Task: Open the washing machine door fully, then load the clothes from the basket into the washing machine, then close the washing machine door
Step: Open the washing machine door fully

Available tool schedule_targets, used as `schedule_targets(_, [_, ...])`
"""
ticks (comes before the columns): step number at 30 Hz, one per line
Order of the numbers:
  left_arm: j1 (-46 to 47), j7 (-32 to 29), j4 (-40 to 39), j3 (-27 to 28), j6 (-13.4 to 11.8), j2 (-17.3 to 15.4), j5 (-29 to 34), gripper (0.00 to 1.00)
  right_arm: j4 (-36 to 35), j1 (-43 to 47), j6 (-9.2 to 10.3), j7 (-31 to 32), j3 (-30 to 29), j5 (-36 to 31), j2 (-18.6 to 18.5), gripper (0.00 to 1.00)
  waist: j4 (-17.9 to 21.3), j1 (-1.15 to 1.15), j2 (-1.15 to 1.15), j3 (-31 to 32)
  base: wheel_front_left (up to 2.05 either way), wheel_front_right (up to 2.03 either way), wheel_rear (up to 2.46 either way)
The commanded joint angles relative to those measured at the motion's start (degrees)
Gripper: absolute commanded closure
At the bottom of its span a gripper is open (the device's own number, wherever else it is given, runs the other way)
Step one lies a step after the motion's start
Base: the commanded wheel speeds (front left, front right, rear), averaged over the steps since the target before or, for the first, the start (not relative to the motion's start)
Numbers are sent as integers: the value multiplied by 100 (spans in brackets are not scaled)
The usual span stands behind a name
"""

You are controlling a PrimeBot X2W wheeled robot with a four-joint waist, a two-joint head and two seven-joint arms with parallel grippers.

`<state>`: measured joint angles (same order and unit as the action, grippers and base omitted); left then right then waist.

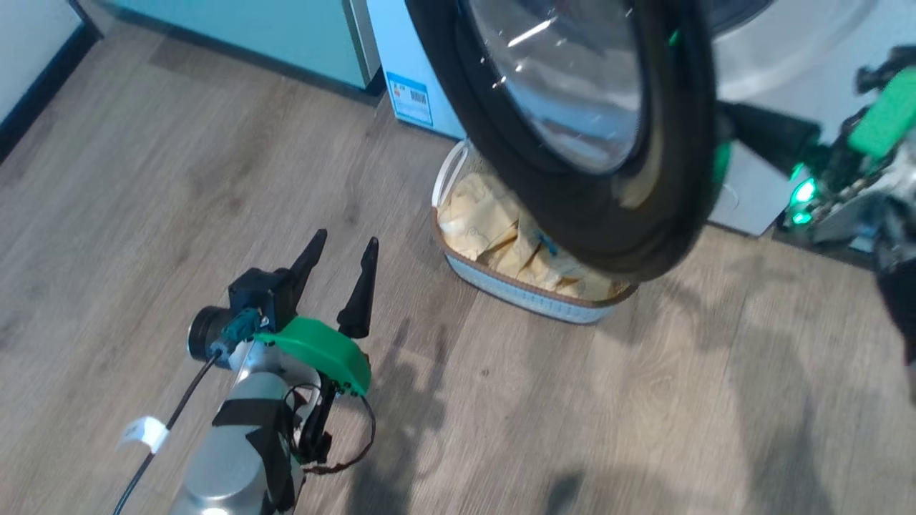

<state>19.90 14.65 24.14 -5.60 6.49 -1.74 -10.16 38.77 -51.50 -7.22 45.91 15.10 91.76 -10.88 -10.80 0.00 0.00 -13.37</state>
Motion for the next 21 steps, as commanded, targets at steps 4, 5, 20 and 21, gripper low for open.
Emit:
schedule_targets(4, [-13, 35, -89, 222, 59, -190, 45, 0, -316, 190, -26, 59, 82, 71, 250, 100, 16, 0, 0, 240, 0, 0, 0])
schedule_targets(5, [-31, 35, -74, 224, 63, -195, 42, 0, -325, 249, -26, 54, 91, 74, 293, 100, 17, 0, 0, 284, 0, 0, 0])
schedule_targets(20, [-259, 35, 71, 160, 96, -294, -45, 0, -417, 866, -26, -23, 427, 282, 774, 100, 18, 0, 0, 741, 0, 0, 0])
schedule_targets(21, [-271, 35, 79, 160, 96, -304, -50, 0, -431, 898, -26, -44, 471, 309, 783, 100, 27, 0, 0, 755, 0, 0, 0])
